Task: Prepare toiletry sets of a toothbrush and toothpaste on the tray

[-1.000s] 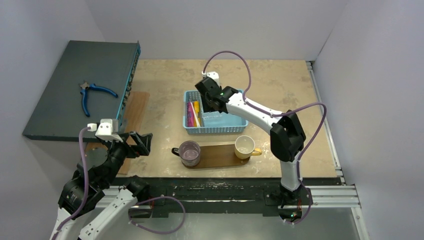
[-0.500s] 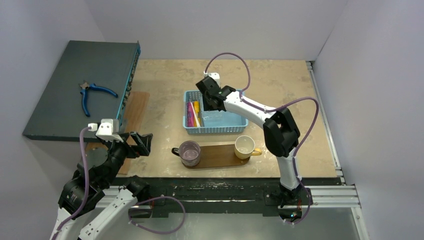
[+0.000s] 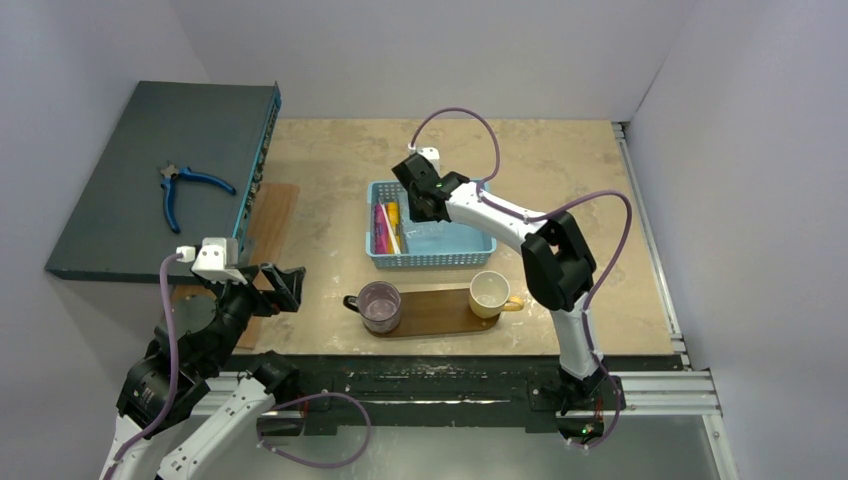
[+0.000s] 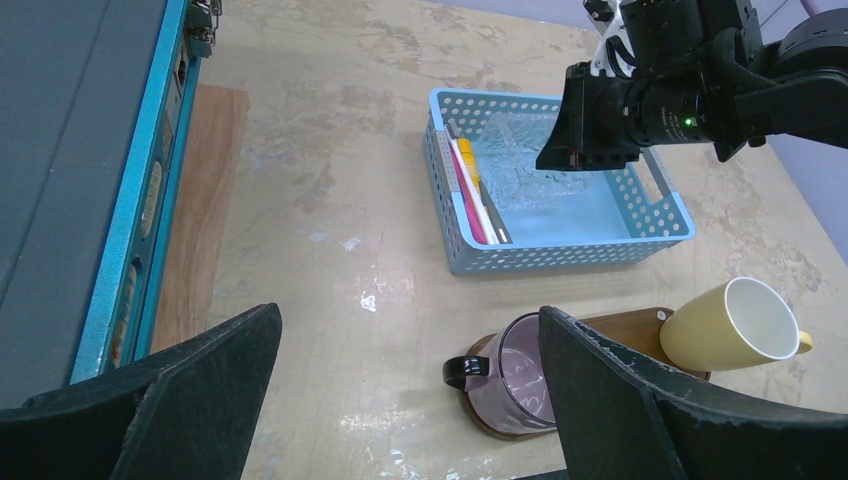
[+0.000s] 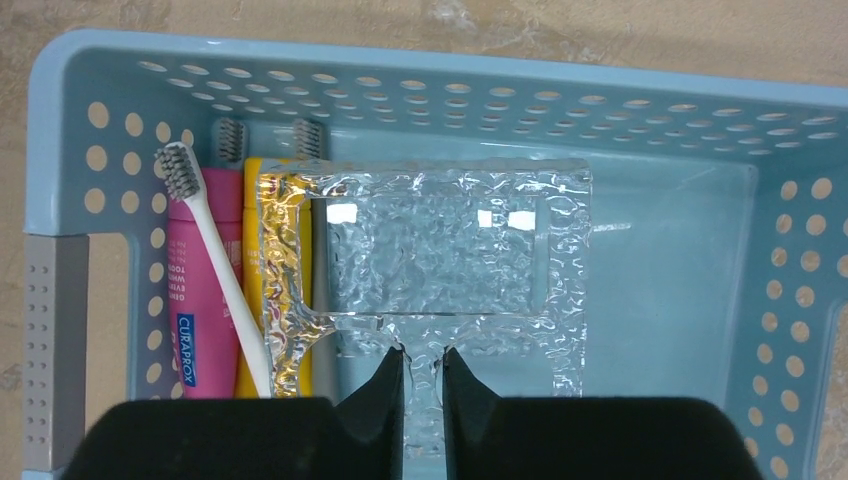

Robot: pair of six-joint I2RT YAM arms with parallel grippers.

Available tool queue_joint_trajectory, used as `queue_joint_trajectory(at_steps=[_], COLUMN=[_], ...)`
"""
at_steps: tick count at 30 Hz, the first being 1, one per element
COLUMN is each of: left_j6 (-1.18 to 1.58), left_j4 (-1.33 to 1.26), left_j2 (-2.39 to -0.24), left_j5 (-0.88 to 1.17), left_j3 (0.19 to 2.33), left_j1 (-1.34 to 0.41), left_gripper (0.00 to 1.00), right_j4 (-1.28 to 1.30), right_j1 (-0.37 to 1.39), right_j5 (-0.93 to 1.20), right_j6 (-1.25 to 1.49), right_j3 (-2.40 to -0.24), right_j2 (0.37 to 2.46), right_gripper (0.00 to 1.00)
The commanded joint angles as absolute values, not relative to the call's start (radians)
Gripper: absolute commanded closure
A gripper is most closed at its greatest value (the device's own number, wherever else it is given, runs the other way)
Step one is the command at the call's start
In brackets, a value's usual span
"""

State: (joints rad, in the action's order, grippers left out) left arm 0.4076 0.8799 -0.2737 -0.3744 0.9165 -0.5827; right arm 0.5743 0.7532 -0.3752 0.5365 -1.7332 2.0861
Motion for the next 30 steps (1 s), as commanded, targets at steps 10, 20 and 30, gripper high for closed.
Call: queue_joint_trajectory(at_steps=[10,20,30], left_j6=[0.390,0.392,0.394], left_j4=[0.837,0.839,0.839], left_j2=[-0.307,-0.301,-0.296], left_j5=[-0.343,-0.345,-0.348], left_j3=[0.916,0.915,0.916], left_j1=[-0.580,-0.581,-0.581], left_gripper=[0.00,0.00,0.00], right_j4=[0.565,0.566,0.618], right_j1=[0.750,0.757,0.832], right_j5=[-0.444,-0.486,-0.565], right_j6=[0.544,0.546,0.589], right_j3=[-1.746,-1.697,-1.640], right_j2=[1.985,1.850,1.732], right_gripper=[1.00,1.00,1.00])
